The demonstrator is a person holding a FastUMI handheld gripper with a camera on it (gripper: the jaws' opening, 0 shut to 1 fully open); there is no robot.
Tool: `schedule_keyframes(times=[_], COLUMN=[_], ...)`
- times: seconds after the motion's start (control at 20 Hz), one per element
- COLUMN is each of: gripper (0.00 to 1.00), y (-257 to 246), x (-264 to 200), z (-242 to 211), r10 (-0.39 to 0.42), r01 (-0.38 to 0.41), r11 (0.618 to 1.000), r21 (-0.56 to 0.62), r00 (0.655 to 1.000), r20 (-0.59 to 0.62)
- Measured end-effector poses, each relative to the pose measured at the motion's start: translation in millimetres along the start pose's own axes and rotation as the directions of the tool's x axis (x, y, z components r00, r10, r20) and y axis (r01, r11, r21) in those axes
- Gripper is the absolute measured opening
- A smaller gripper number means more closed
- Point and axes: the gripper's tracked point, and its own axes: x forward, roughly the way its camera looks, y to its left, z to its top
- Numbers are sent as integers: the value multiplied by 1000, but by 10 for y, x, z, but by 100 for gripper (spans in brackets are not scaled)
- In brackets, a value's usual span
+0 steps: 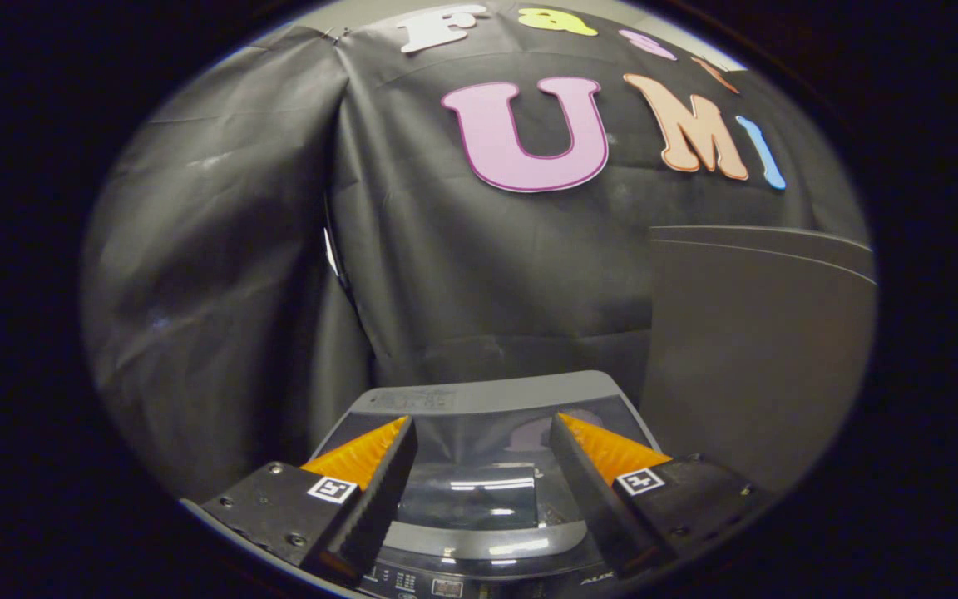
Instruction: Put the clothes into the washing machine and then close the washing machine lid.
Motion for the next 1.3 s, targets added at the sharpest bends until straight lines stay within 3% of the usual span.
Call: schedule_keyframes(times=[0.4,0.75,1.3], gripper=[98,98,98], y=[-16,-139,-54], x=[-196,-399,-770], z=[-222,-183,-132], r10=[-25,-34,48], r01=[24,29,-51], r11=[1000,991,989], r21=[-13,-129,-136], r00=[998,999,998], r20=[-62,-39,-29])
